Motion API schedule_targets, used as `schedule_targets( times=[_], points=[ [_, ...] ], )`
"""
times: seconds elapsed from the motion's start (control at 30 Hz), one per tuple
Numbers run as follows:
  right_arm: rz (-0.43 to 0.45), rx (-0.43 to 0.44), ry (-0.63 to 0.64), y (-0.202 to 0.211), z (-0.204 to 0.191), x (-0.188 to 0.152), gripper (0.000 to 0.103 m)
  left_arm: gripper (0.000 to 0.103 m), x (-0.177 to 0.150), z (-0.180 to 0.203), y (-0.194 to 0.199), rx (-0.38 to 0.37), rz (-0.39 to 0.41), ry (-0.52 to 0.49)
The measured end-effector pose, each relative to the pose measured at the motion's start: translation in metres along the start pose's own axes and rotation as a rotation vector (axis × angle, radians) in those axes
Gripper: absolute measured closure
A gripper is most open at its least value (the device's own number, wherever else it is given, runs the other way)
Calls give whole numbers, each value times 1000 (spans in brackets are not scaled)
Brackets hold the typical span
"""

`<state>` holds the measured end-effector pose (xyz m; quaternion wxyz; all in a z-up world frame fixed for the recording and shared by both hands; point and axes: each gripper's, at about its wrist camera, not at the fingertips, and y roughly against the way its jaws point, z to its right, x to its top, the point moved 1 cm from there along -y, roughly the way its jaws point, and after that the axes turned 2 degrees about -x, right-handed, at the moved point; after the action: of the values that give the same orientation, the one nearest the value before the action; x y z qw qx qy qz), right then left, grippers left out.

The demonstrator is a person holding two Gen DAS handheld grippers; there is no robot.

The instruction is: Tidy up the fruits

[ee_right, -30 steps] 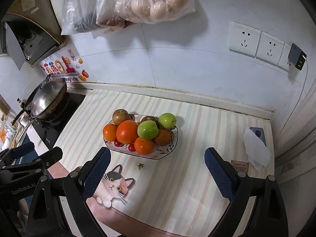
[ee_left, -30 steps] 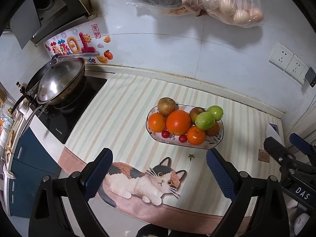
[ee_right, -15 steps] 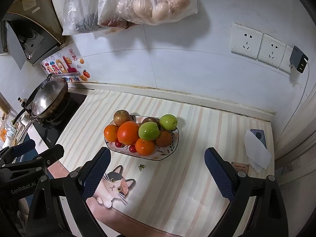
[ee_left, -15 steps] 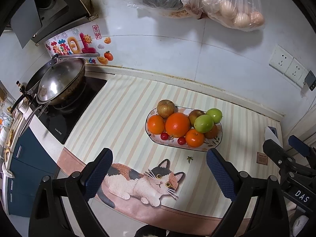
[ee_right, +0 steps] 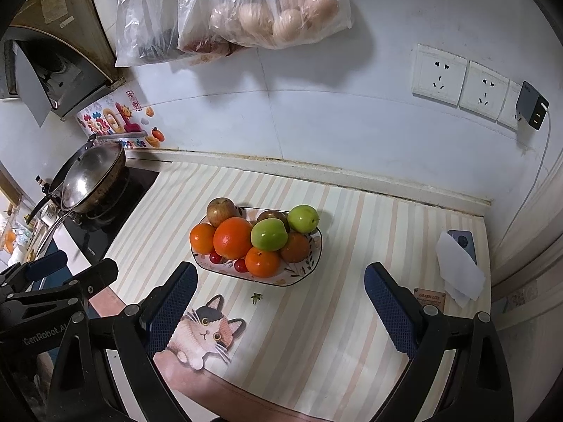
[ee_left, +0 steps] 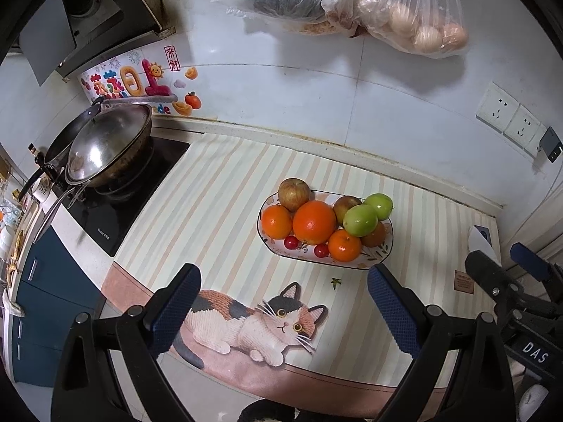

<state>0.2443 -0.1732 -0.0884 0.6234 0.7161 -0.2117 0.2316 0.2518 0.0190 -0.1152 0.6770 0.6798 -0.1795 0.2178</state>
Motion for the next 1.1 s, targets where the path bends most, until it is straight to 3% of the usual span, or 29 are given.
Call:
schedule_targets(
  times=[1.1],
  points=[
    [37, 30, -5, 20, -3, 1, 5, 6, 0, 6, 15, 0, 23, 13]
  ],
)
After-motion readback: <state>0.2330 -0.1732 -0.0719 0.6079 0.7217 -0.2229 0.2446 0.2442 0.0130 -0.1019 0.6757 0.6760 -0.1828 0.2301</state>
